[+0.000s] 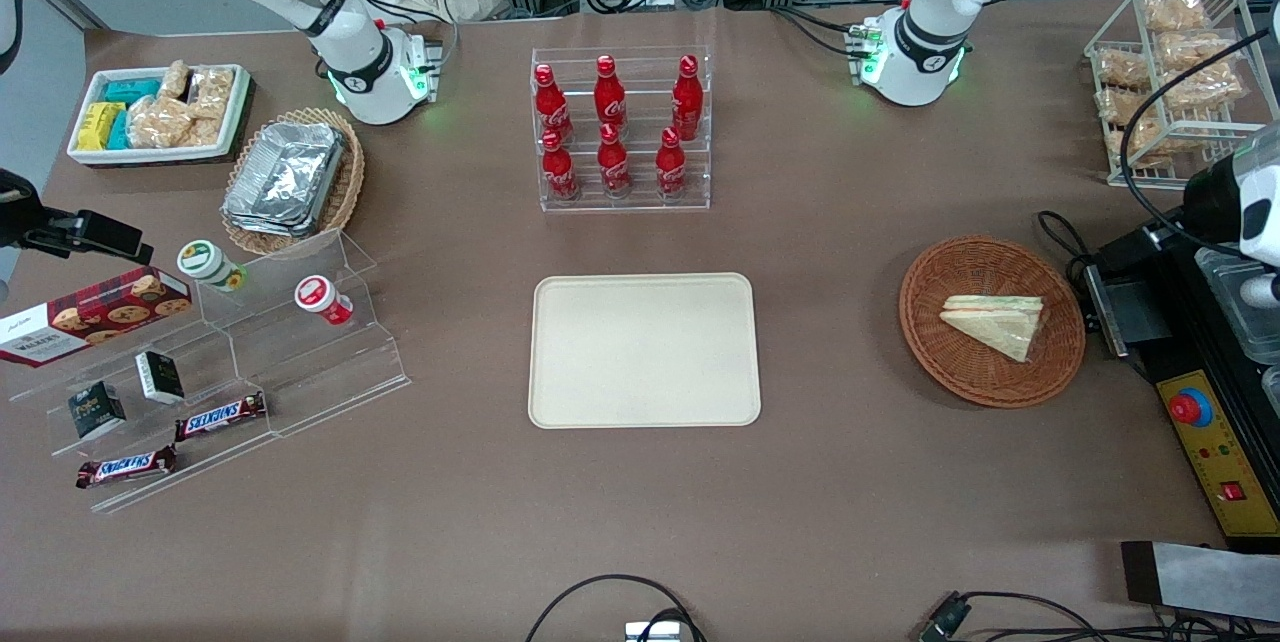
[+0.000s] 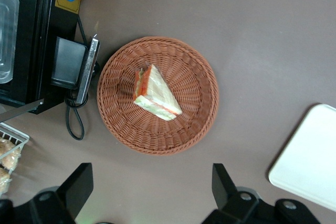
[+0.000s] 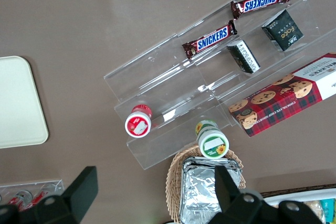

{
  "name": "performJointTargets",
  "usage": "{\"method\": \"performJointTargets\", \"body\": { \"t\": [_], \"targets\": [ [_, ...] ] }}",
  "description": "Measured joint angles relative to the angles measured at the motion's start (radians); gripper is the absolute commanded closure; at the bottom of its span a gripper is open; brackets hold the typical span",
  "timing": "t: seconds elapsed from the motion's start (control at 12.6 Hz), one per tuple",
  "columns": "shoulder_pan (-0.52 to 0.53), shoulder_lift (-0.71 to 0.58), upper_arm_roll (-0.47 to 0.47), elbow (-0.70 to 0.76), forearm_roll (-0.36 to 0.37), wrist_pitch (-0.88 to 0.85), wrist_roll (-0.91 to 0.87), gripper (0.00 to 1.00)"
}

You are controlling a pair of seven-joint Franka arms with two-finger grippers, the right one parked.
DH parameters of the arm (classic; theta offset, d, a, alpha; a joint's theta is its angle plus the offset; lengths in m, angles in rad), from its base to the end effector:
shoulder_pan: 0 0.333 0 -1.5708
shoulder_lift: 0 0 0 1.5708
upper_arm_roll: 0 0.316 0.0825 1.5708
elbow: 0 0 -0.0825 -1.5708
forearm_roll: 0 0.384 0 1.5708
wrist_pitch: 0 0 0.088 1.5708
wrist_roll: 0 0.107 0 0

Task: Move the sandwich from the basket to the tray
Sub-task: 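Lower the open left gripper toward the wrapped sandwich in the basket, then close the left gripper on the wrapped sandwich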

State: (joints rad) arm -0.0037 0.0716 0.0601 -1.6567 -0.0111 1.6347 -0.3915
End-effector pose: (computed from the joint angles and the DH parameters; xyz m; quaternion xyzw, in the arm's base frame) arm 0.5739 0.0303 0.5489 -0.9738 -0.2225 0.0466 0.0045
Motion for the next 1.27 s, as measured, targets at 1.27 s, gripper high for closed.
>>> {"method": "performJointTargets", "body": {
  "t": [1.27],
  "targets": [
    [0.001, 0.001, 0.058, -0.54, -0.051, 0.66, -0.371, 0.0]
  ]
}}
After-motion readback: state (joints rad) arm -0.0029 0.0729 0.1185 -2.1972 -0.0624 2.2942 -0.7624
